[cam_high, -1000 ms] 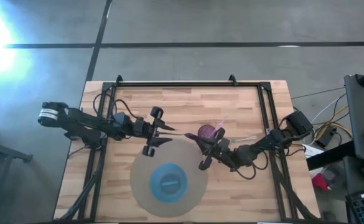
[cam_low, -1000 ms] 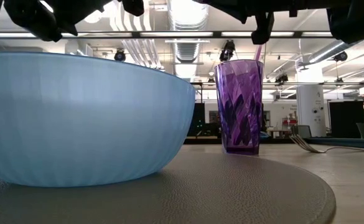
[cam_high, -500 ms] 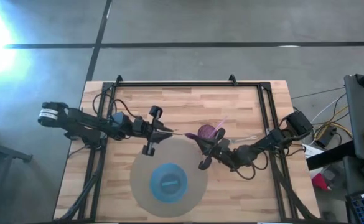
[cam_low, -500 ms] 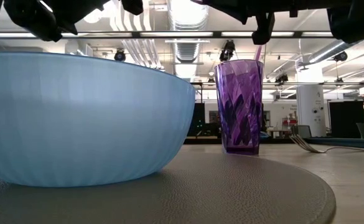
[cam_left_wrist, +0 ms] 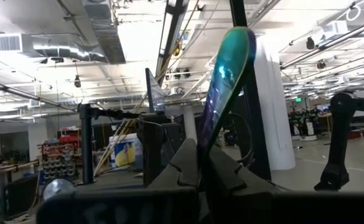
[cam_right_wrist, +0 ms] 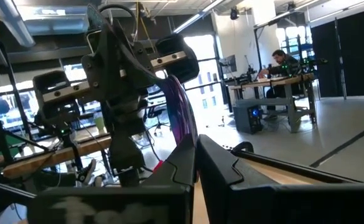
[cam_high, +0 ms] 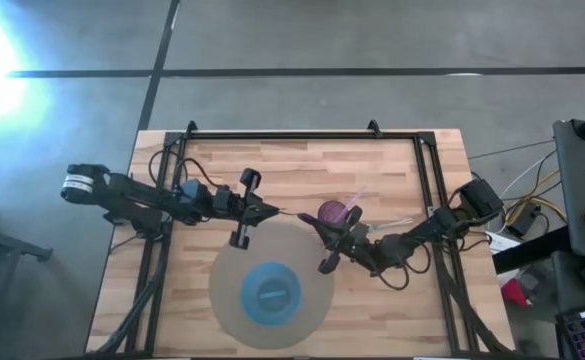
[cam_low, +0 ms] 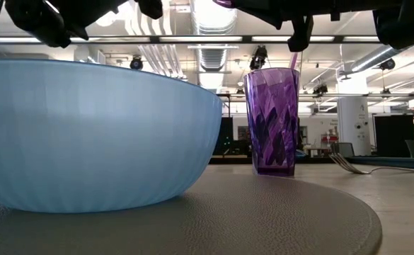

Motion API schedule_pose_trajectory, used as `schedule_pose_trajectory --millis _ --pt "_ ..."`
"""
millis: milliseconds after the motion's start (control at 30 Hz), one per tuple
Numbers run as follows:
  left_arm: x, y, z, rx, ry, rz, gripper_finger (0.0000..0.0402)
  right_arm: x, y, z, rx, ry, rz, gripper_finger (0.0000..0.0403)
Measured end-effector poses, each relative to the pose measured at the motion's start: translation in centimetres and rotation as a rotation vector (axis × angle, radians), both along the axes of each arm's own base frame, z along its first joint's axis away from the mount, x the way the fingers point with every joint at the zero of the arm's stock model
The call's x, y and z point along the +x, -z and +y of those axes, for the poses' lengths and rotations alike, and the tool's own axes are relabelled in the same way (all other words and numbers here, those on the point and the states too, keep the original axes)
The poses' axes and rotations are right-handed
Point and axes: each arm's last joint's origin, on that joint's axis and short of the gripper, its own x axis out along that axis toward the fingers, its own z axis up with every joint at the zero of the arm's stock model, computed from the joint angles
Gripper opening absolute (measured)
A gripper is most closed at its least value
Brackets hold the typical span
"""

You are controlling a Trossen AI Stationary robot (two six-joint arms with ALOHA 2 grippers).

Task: Pick & Place Utensil
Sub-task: Put the blue spoon into the blue bowl

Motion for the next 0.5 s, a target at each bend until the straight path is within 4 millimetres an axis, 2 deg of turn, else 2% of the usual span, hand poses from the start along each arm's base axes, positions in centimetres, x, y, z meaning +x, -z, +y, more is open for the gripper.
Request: schedule_pose_trajectory --millis 367,500 --pt "0.01 0.01 0.04 -0.036 0.002 0.009 0.0001 -0.02 0.02 0.03 0.020 -0.007 -0.010 0.0010" --pt "0.03 0.04 0.02 -0.038 0.004 0.013 0.0001 -0.02 0.00 0.07 0.021 -0.014 -0.014 0.0035"
